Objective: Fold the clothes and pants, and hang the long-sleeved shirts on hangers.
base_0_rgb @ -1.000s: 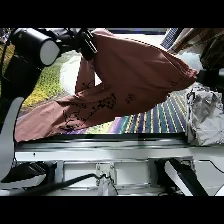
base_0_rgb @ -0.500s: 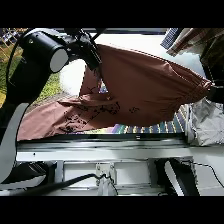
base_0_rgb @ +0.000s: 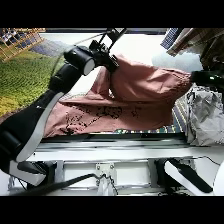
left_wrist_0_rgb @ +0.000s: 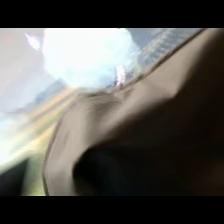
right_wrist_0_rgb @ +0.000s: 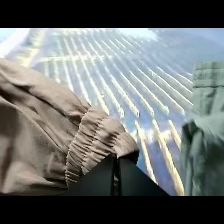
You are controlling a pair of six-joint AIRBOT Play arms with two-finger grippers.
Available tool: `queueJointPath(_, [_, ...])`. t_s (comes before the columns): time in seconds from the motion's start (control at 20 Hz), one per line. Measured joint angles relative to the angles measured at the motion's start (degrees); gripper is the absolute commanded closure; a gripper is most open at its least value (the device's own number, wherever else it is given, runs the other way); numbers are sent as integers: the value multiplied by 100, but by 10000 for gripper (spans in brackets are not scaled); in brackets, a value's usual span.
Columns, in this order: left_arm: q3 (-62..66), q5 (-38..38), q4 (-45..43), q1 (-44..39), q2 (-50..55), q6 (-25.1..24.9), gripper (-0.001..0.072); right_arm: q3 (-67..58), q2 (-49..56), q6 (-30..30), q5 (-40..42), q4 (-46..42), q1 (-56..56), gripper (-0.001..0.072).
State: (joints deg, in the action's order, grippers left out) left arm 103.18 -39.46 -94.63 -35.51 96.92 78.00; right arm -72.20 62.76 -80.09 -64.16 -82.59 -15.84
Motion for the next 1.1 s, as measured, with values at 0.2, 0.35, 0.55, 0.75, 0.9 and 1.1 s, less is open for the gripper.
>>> queueJointPath(0.2, [0,-306,-55,114,212,691,132,0,1130,-92,376,-15,0,688])
queueJointPath(0.35, [-22,-1008,-142,476,227,1010,198,0,1484,-138,444,2,0,689])
queueJointPath(0.55, [-299,-1478,844,1349,343,1176,58,0,1628,-138,420,33,0,689])
queueJointPath(0.75, [-560,-1773,2983,2168,695,-63,-13,0,1670,-116,367,131,0,689])
queueJointPath(0.9, [-621,-1904,3891,2479,964,-885,-13,0,1679,-42,356,267,0,689])
queueJointPath(1.1, [-647,-2188,4444,2638,1296,-1703,-12,0,1679,-13,354,396,0,689])
